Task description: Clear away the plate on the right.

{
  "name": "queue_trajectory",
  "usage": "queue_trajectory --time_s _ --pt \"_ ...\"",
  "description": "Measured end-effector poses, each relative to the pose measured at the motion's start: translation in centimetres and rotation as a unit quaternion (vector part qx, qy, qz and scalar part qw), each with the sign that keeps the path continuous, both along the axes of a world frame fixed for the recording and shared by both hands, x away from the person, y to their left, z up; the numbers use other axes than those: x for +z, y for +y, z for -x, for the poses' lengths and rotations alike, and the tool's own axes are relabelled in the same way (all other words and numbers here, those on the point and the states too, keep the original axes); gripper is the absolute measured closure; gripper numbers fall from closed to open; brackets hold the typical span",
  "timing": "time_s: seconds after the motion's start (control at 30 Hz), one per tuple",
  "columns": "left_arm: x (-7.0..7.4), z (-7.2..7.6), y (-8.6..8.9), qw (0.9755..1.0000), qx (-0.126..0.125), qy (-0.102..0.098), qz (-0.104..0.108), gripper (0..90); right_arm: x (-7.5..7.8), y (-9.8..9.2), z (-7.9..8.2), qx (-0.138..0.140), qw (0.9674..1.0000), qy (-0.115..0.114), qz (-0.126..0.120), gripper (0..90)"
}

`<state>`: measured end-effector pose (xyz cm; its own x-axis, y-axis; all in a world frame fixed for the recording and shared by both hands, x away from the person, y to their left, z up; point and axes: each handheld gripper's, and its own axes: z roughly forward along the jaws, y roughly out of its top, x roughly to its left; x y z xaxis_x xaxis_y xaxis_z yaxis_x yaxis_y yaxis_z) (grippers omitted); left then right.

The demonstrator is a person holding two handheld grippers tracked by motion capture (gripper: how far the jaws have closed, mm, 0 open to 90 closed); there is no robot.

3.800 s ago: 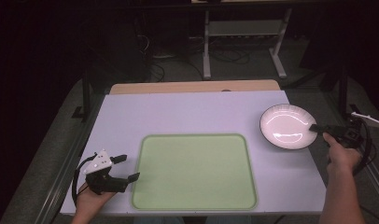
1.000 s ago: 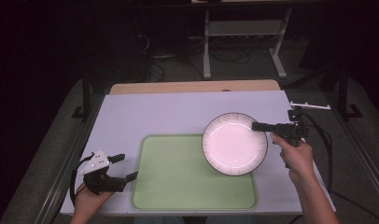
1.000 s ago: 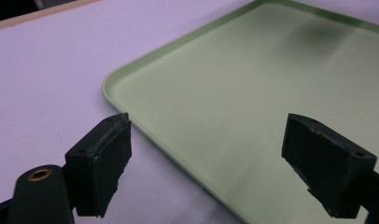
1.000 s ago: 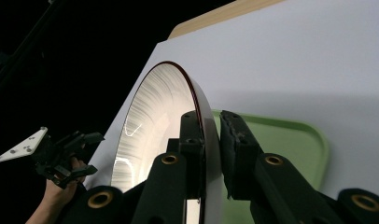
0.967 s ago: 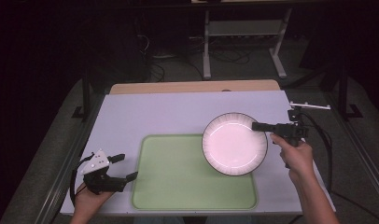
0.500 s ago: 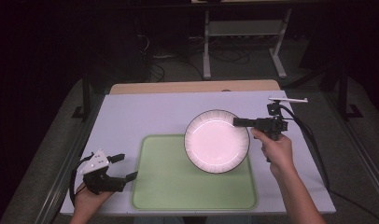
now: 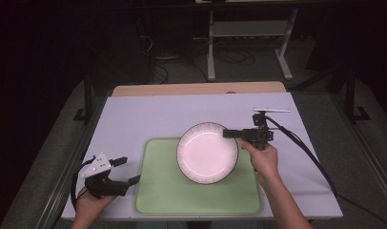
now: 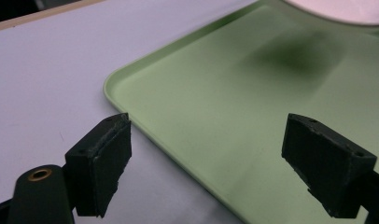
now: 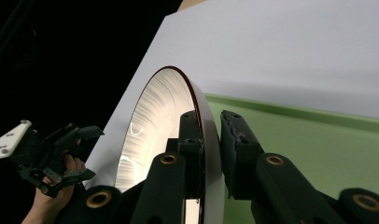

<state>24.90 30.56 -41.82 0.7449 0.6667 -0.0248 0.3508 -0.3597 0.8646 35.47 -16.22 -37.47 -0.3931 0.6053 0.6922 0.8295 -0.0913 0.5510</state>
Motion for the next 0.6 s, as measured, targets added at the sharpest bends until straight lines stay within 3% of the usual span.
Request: queue_trajectory --time_s 0.27,0.6 --pt "0.0 0.0 0.1 1.0 0.0 -0.001 0.001 15.7 -2.4 2.3 0.0 0.002 0.9998 0.021 0.005 77.7" --pt "0.0 0.0 0.1 1.0 -0.001 -0.001 0.001 15.7 -4.3 3.5 0.3 0.0 0.9988 0.034 0.035 78.0"
